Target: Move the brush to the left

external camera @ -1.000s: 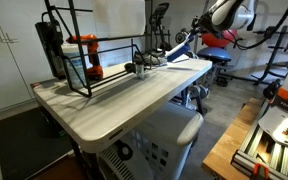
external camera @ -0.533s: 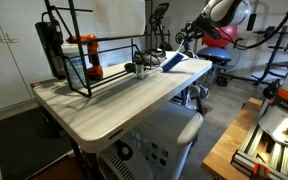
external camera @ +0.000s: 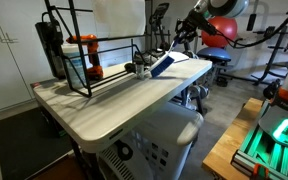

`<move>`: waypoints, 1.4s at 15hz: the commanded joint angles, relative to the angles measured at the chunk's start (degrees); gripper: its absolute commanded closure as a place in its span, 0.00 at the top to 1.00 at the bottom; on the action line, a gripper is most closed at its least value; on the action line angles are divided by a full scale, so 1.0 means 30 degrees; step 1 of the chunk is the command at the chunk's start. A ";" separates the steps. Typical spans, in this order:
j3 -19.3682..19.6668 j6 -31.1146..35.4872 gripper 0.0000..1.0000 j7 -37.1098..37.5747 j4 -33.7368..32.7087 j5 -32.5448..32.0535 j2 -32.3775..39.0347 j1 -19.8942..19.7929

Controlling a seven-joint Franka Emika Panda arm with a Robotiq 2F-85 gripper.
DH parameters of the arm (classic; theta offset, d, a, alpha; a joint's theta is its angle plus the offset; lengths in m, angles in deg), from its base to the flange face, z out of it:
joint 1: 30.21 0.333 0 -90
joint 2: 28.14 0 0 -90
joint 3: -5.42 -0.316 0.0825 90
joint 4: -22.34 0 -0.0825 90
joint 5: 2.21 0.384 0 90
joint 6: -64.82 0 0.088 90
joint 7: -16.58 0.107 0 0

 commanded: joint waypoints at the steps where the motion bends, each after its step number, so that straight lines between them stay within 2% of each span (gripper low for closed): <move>1: -0.1401 0.0003 0.32 -0.1986 0.0029 0.2689 0.0100 -0.0910; 2: -0.1378 -0.0008 0.08 -0.1987 0.0013 0.2690 0.0100 -0.0907; 3: 0.0344 0.0481 0.08 -0.0578 0.0012 0.0918 0.0124 0.0491; 4: 0.0603 0.0556 0.08 -0.1098 0.0163 0.1473 -0.0001 0.0871; 8: 0.4914 0.0453 0.08 -0.2356 0.0174 0.3008 -0.0459 0.4962; 12: 1.0632 0.0706 0.08 -0.4166 0.0328 0.4445 -0.1874 0.9854; 14: 1.3179 0.0765 0.08 -0.4976 0.0299 0.4464 -0.2560 1.1594; 19: 1.8922 0.0579 0.08 -0.7270 -0.0109 0.3644 -0.4669 1.4345; 20: 1.9199 0.0496 0.08 -0.9139 -0.0296 0.5549 -0.4878 1.4554; 21: 2.0114 0.0346 0.08 -0.9780 -0.0507 0.5579 -0.5297 1.4925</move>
